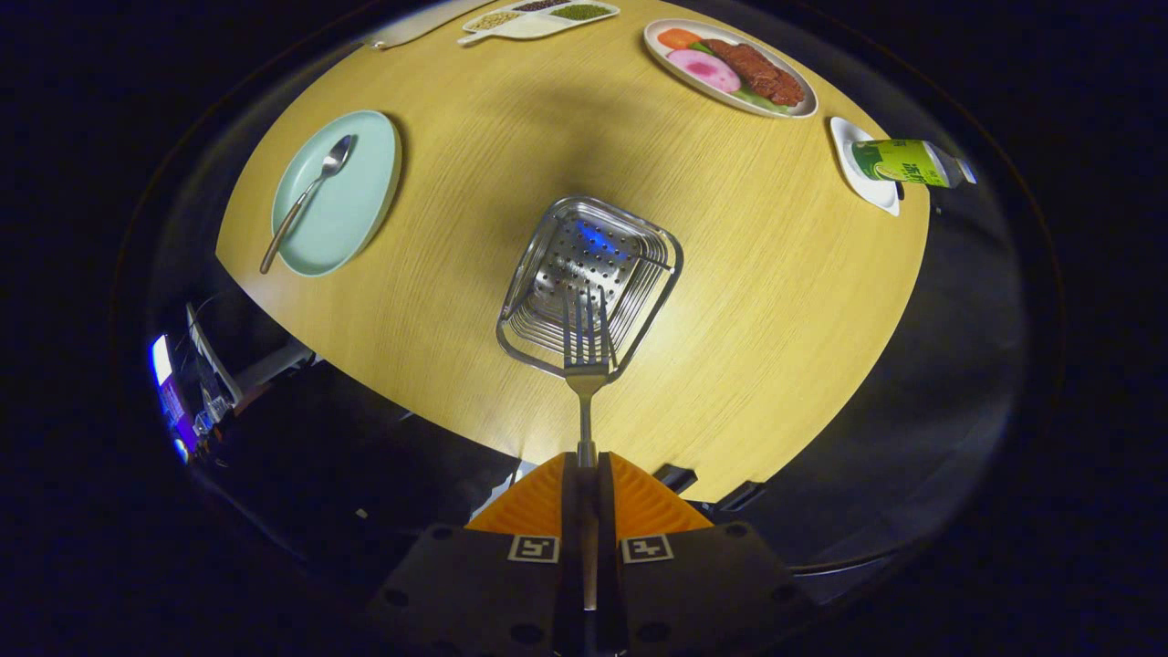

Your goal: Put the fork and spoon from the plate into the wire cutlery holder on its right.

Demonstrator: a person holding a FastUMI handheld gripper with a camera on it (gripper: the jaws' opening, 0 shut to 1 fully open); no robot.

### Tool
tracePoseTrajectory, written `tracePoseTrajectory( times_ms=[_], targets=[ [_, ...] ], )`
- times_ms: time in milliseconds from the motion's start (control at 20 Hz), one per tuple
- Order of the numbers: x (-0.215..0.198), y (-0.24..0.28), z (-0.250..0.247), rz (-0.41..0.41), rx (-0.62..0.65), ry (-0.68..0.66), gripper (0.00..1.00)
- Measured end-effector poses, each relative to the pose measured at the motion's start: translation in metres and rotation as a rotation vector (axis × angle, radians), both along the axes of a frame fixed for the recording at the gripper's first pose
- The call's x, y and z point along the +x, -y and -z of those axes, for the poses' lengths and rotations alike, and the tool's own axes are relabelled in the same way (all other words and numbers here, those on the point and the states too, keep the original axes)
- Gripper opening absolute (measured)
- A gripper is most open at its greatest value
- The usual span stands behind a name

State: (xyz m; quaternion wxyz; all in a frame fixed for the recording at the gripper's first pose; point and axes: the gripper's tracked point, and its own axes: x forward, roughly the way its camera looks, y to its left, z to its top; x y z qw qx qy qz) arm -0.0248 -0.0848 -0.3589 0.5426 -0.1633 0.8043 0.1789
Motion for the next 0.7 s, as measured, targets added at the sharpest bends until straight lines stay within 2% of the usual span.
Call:
tracePoseTrajectory(
  times_ms=[450,600,700],
  targets=[
    [0.018,-0.012,0.01,-0.087,-0.058,-0.023,0.14],
    [0.02,-0.011,0.01,-0.104,-0.056,-0.016,0.18],
    [0.022,-0.009,0.012,-0.102,-0.05,0.003,0.23]
  ],
)
